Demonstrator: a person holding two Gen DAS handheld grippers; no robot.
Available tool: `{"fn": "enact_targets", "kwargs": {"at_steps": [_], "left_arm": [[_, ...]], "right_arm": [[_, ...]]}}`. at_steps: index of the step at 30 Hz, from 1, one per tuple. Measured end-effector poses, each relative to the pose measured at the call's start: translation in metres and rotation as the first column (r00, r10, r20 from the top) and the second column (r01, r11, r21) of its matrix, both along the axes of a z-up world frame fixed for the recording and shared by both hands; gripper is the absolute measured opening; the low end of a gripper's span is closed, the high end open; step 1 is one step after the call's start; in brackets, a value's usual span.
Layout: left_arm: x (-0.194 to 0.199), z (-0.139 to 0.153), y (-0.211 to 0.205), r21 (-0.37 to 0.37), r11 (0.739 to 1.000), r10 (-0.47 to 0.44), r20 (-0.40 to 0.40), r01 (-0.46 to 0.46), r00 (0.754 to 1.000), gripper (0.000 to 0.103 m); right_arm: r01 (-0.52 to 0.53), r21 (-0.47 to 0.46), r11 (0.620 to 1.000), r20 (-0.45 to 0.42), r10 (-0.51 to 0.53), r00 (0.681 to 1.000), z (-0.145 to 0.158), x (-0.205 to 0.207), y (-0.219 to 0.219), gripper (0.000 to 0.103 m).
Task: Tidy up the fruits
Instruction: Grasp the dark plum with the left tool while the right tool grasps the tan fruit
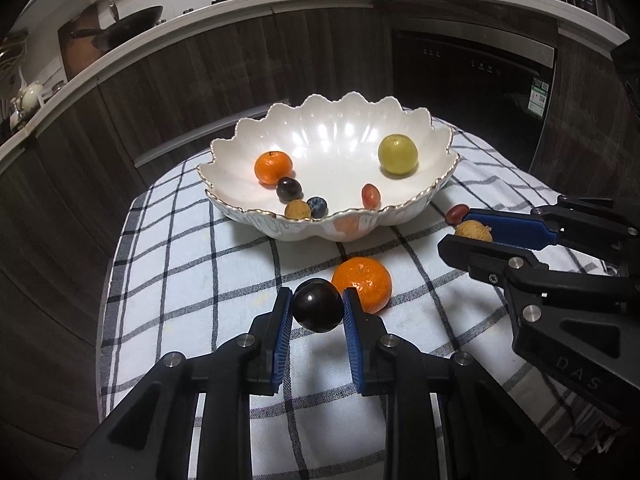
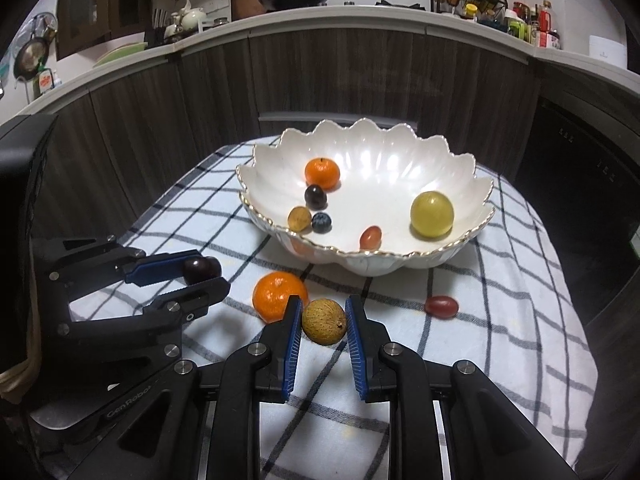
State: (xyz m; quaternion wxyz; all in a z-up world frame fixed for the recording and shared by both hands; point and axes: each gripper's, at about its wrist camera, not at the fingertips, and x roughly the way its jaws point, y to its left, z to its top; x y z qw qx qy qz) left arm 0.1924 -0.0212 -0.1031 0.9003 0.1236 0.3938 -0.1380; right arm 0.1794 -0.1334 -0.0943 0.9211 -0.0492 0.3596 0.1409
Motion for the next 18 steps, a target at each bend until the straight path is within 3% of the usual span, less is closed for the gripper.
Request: {"fn": "enact_targets", "kwargs": {"at_steps": [18], "left_arm": [[0.008,0.033,-0.013,-0.035,0.998,0.056,0.035,-0.055,0.998,0.026]], "right_arm": [[0.067,0.021,0.998,0.075,-0.069,0.995,0.033,0.011,-0.029,0.023]]}}
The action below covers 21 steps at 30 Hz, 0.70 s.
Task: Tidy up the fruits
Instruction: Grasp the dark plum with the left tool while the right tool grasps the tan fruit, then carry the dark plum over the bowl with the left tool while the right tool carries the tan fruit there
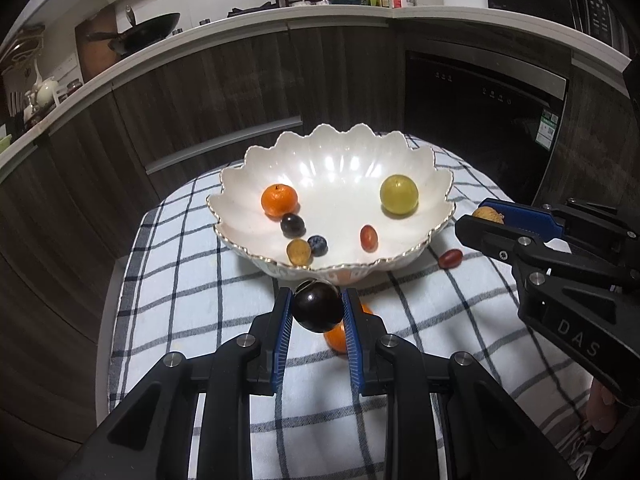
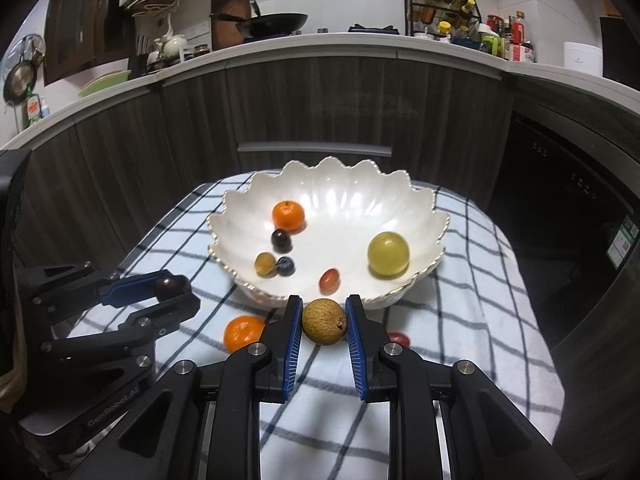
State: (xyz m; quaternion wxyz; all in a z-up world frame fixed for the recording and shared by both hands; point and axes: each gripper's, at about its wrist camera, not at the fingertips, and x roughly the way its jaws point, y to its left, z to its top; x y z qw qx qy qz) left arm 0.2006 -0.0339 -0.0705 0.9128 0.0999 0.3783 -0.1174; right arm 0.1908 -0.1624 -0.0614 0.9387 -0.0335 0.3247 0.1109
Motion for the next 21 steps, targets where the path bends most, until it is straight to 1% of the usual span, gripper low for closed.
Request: {"fn": "enact_targets", "kwargs": {"at_steps": [7,12,21], "left_arm": [[0.012,0.009,-0.004,-0.020,0.999,0.025,0.010,-0.025,1.000,0.026],[0.025,0.015,-0.006,-0.036,0.998,0.052,0.016,-0.051,0.999,0.026],[0.046,0.018,-0.006,-0.055,0.993,0.102,0.004,-0.102,0.995,0.026]], "right_arm": [[0.023,0.012,1.000,0.019,-0.024,1.000,0.011,0.011,-0.011,0.023],[0.043,0.030,0.999,0.008,-0.043,0.999,0.015,0.024,-0.018,0.023],[0.073,0.030,0.997,0.008,-0.074,0.997,0.019,0.040,-0.025,0.023]]}}
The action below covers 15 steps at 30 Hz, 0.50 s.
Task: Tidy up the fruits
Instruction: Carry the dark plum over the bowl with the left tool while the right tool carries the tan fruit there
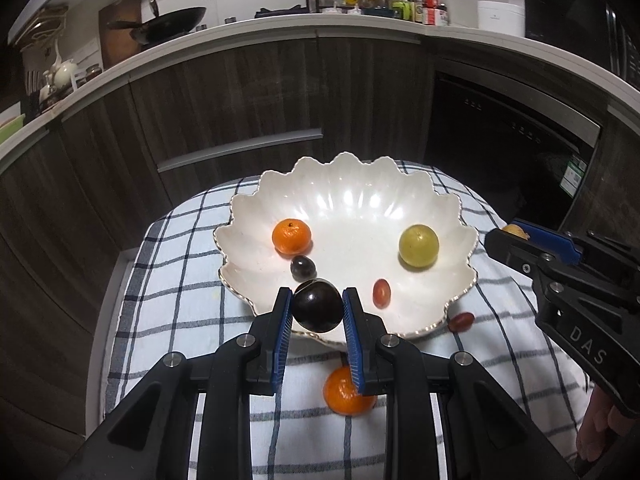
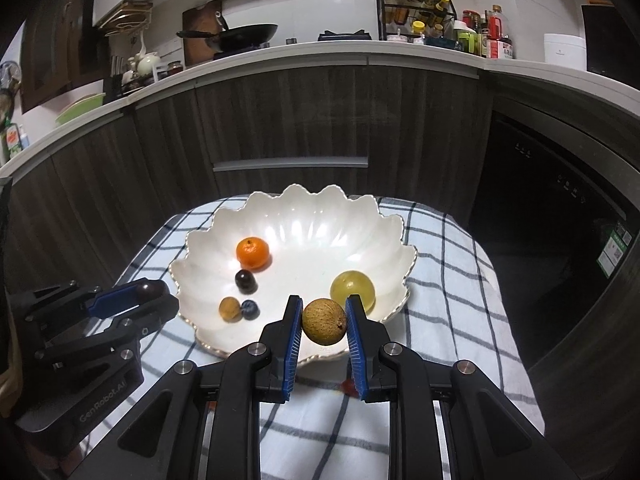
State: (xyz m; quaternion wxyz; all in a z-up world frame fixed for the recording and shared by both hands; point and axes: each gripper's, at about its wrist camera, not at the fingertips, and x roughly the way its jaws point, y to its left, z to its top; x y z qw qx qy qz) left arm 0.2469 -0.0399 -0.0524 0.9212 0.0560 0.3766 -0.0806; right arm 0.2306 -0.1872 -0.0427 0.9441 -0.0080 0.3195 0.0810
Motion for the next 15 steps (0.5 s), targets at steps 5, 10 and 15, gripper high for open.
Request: {"fn": "enact_targets", "kwargs": {"at_steps": [5,10,15], "left_arm": [[0.011,-0.002,0.002,-0.009,0.999,0.036,-0.010,-0.036,0.999,0.026],[0.021,-0.002,0.005,-0.016,0.998,0.067,-0.011,-0.067,0.998,0.026],[0.032,-0.001,0.007,-0.022,0.995,0.092,-0.012,-0.092,0.996,0.026]], "right_arm": [[0.013,0.000,1.000,0.001,-0.013,1.000,0.002,0.007,-0.001,0.023],[0.027,0.006,1.000,0.005,-0.027,1.000,0.005,0.015,-0.001,0.023],[0.041,0.009,0.999,0.013,-0.041,0.999,0.008,0.025,-0.001,0.023]]}}
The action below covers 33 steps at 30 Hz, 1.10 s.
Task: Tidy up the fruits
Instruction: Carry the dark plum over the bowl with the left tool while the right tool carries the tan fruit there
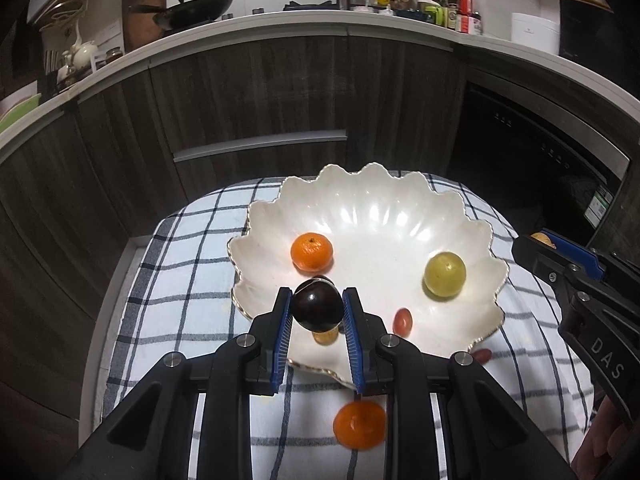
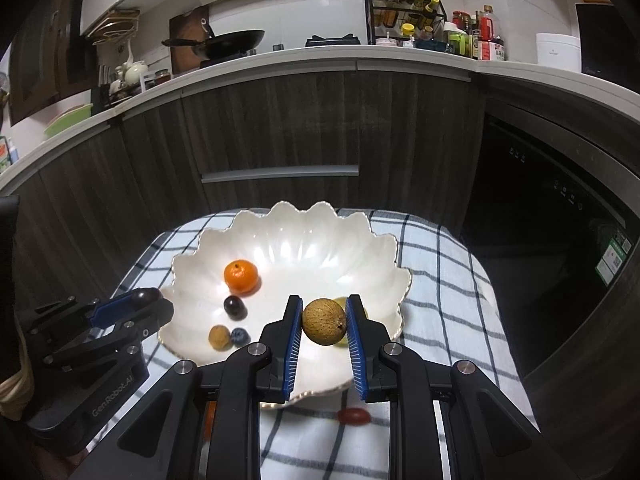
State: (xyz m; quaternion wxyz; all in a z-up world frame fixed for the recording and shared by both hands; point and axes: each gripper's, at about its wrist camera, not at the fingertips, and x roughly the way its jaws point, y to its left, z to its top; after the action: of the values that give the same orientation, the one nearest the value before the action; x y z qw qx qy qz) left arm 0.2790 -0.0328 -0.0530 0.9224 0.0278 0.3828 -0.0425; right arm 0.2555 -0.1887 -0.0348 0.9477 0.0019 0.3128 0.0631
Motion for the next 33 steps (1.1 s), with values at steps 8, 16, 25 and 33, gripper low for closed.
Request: {"fn": "enact_targets", "kwargs": {"at_steps": [8,16,25,33], "left_arm": [[0.017,-0.002,0.005,-0.005,1.000,0.030,-0.008,-0.030,1.000,0.026],[0.036,-0.008,0.008,0.001,0.999,0.046,-0.017,-0.046,0.999,0.026],[0.061,-0.014,0.016,0.002,0.997,0.077,-0.016,-0.077,0.997,0.026],[0.079,-0.023,0.025,-0.023,0.992,0.122,-0.036,-0.123,0.992,0.026]], "right_arm": [[0.032,0.001,1.000,0.001,-0.032,1.000,0.001,0.021,-0.002,0.023],[0.049,-0.015,0.999,-0.013,-0.049,0.999,-0.005,0.042,-0.004,0.023],[0.058,-0.028,0.998,-0.022,-0.058,0.998,-0.008,0.067,-0.001,0.023],[0.098,-0.010,0.995,-0.059,-0.099,0.993,-0.015,0.092,-0.001,0.023]]}}
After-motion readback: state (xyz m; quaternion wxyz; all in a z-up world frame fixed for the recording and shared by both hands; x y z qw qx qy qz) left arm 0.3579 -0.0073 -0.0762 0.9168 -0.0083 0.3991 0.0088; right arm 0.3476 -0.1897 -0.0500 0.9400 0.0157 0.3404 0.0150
